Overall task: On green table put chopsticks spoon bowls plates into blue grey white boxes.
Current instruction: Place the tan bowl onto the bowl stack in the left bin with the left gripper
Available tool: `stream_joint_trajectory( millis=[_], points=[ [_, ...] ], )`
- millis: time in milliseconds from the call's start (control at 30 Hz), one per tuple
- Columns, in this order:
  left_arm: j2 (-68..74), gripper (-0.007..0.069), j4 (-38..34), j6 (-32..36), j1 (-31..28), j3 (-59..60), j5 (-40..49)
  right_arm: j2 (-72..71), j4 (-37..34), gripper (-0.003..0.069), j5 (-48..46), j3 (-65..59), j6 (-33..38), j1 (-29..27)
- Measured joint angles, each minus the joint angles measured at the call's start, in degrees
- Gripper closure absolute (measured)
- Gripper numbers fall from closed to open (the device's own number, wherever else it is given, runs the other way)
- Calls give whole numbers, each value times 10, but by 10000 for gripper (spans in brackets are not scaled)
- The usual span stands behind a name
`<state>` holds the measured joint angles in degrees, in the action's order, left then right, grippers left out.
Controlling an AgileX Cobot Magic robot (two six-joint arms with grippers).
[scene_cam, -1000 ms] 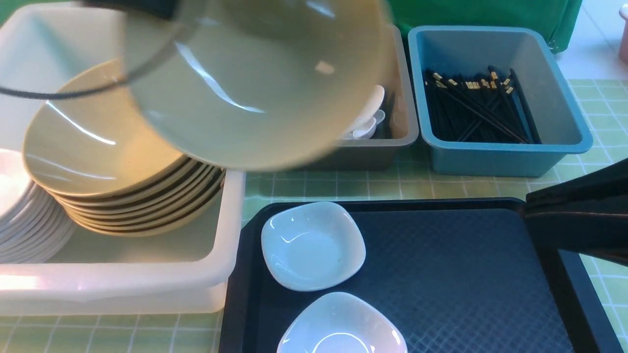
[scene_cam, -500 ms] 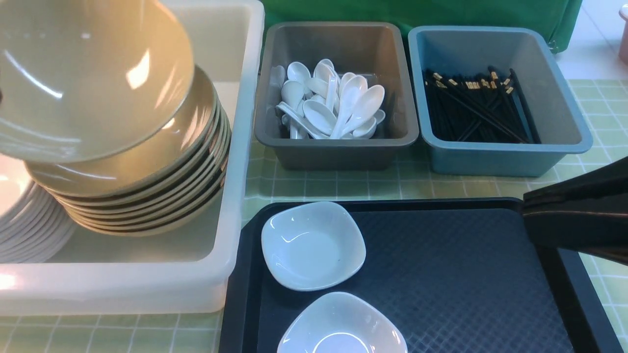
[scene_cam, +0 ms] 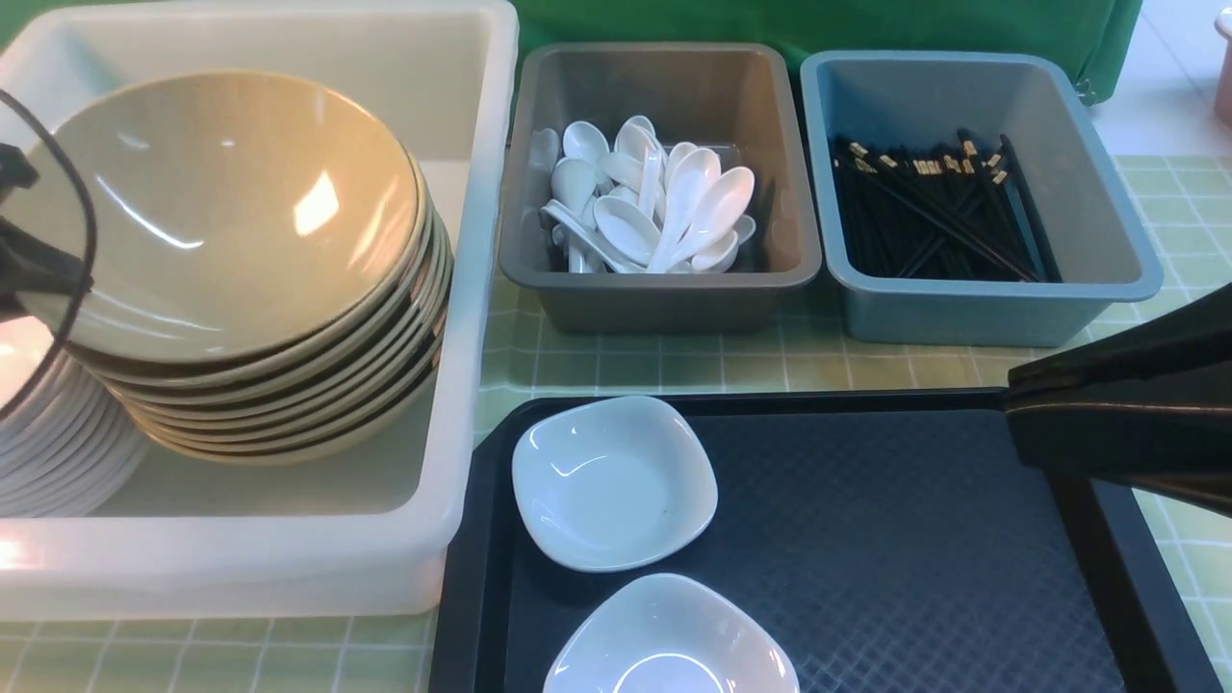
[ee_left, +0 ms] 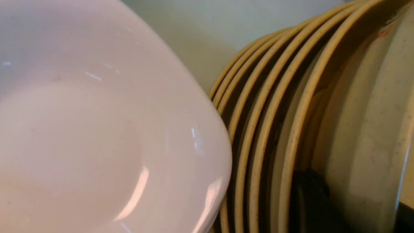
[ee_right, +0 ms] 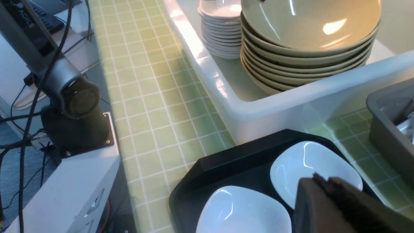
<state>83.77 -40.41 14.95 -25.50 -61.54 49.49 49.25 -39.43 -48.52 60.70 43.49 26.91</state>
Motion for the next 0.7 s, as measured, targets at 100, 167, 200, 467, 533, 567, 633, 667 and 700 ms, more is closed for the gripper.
stream_joint_trajectory(
  millis=[100,167,200,467,533,567,633,667,700],
  points=[
    [0,564,24,-36,20,0,3,0,0,612,0,0,0,0],
    [0,524,38,-56,33,-1,11,0,0,612,-3,0,0,0],
    [0,512,42,-58,36,-3,14,0,0,612,-3,0,0,0],
    [-2,195,147,-127,63,-73,78,0,0,605,-15,0,0,0],
    [-2,102,161,-133,72,-94,103,0,0,603,-17,0,0,0],
    [-2,68,167,-133,75,-104,119,0,0,602,-21,0,0,0],
    [-2,-19,186,-127,78,-142,181,0,0,601,-31,0,0,0],
    [-2,-24,188,-127,78,-142,185,0,0,601,-32,0,0,0],
    [-2,-36,198,-122,78,-167,203,0,0,599,-35,0,0,0]
  ],
)
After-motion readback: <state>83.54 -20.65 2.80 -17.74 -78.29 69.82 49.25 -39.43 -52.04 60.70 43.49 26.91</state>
